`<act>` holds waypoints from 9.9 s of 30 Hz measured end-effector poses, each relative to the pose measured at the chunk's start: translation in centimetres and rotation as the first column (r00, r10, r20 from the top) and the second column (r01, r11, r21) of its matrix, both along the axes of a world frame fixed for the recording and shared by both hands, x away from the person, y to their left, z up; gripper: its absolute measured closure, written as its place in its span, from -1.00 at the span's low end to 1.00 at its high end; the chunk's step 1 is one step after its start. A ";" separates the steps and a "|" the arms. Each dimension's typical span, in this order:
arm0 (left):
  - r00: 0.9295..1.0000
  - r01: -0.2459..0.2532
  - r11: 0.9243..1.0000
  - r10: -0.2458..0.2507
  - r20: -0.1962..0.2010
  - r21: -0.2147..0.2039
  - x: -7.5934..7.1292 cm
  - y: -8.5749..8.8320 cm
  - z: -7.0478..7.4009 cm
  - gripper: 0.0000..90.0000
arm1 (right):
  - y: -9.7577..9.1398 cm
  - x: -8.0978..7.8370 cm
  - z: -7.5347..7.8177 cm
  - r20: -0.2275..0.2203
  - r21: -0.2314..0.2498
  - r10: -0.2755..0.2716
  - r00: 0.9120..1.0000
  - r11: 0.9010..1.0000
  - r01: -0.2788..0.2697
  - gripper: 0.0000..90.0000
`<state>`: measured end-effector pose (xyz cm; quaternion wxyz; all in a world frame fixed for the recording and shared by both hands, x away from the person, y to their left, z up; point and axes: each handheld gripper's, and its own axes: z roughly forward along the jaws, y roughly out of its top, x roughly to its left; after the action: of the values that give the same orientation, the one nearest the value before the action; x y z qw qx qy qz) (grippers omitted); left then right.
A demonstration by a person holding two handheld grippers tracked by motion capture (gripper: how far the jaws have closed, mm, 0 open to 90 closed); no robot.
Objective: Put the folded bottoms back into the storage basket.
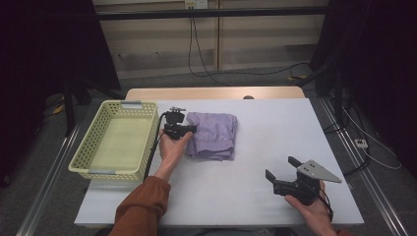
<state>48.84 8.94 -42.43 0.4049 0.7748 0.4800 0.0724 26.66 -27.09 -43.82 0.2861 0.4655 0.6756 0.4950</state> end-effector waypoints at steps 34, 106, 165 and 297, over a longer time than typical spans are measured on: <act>0.970 0.121 0.992 -0.110 0.216 -0.037 -1.7 1.4 5.6 0.94 | 0.0 -0.1 0.0 0.002 0.002 -0.002 1.000 1.000 0.002 -0.87; 0.868 0.146 0.989 -0.113 0.483 -0.030 -8.8 7.5 15.2 0.94 | -0.1 -0.1 0.0 0.002 0.005 0.000 1.000 1.000 0.000 -0.88; 0.806 -0.052 0.992 0.111 0.581 -0.116 -13.2 17.1 19.0 0.94 | 0.0 -0.2 0.1 0.011 0.001 0.007 1.000 1.000 -0.007 -0.88; 0.970 -0.242 0.945 0.238 0.045 0.218 -1.4 23.9 3.4 0.93 | 0.2 -0.1 0.0 -0.007 0.002 0.022 1.000 1.000 -0.022 -0.88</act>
<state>47.48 32.80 -39.06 0.3082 0.7503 0.5560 0.1814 26.52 -26.88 -43.82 0.2778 0.4601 0.6813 0.4970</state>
